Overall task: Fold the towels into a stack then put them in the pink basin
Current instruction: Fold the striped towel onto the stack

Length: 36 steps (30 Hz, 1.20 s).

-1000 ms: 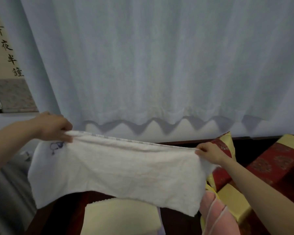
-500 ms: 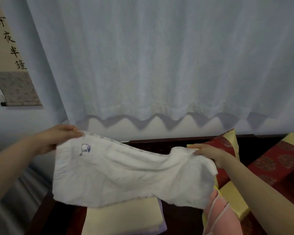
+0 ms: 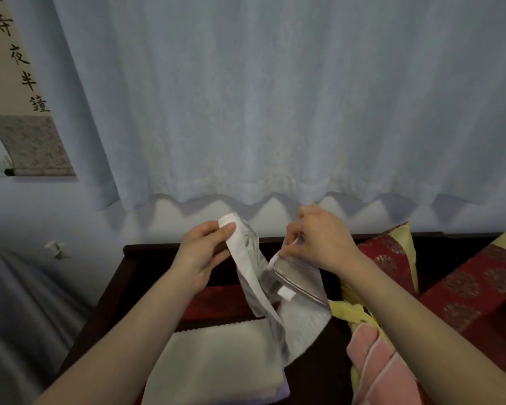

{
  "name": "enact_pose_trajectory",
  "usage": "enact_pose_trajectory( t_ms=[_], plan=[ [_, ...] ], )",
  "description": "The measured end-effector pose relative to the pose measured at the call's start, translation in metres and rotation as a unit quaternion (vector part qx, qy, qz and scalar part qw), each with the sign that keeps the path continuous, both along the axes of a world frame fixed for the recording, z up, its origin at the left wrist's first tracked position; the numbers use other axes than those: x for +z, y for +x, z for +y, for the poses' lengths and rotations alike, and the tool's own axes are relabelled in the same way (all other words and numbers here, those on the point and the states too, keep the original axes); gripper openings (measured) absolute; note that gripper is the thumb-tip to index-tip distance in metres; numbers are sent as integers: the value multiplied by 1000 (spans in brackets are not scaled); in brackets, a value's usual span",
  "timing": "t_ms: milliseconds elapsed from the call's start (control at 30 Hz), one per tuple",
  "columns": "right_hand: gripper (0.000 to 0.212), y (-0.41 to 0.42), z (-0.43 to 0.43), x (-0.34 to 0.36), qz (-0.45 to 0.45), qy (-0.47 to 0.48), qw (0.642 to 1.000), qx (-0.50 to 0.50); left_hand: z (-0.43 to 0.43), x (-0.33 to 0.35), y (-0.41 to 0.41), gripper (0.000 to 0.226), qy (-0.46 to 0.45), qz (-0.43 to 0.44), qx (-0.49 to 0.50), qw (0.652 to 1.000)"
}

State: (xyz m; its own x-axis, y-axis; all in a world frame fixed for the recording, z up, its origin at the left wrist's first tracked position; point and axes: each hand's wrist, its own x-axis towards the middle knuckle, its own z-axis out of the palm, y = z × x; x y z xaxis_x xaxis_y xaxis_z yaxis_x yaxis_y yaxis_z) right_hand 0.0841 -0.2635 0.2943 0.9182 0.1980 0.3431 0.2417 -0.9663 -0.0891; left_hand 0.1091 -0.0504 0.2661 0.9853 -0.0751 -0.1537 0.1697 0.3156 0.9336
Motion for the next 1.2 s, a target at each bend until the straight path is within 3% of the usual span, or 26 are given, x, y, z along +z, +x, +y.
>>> enact_pose_trajectory(
  t_ms=[67, 100, 167, 200, 267, 500, 700, 833, 967, 1067, 1200],
  plan=[
    [25, -5, -1, 0, 3, 42, 995, 86, 0, -8, -1, 12, 19, 6, 1, 1000],
    [23, -6, -2, 0, 27, 129, 980, 148, -2, -12, -3, 15, 21, 9, -2, 1000],
    [18, -8, 0, -7, 88, 354, 902, 231, -5, -20, -8, 18, 6, 17, -13, 1000],
    [17, -8, 2, -12, 87, 424, 870, 235, -8, -22, -12, 16, -8, 19, -20, 1000],
    [15, -5, 7, -24, 58, 464, 859, 207, -14, -27, -19, 13, -28, 14, -37, 999],
    [13, -1, 17, -51, 102, 519, 837, 139, -21, -32, -31, 24, -82, 15, -85, 993],
    [16, 2, 20, -56, 60, 494, 857, 130, -16, -37, -34, 30, -93, 14, -135, 986],
    [18, 2, 17, -57, 68, 459, 875, 137, -12, -42, -37, 27, 11, -70, -154, 986],
    [34, 4, 12, -51, 91, 339, 915, 198, -16, -43, -37, 24, 141, -120, -127, 974],
    [15, 7, 14, -48, 76, 363, 907, 202, -20, -40, -33, 27, 139, -115, -66, 981],
    [11, 11, 14, -40, 42, 390, 901, 183, -12, -42, -29, 38, 143, -186, -58, 970]
  ],
)
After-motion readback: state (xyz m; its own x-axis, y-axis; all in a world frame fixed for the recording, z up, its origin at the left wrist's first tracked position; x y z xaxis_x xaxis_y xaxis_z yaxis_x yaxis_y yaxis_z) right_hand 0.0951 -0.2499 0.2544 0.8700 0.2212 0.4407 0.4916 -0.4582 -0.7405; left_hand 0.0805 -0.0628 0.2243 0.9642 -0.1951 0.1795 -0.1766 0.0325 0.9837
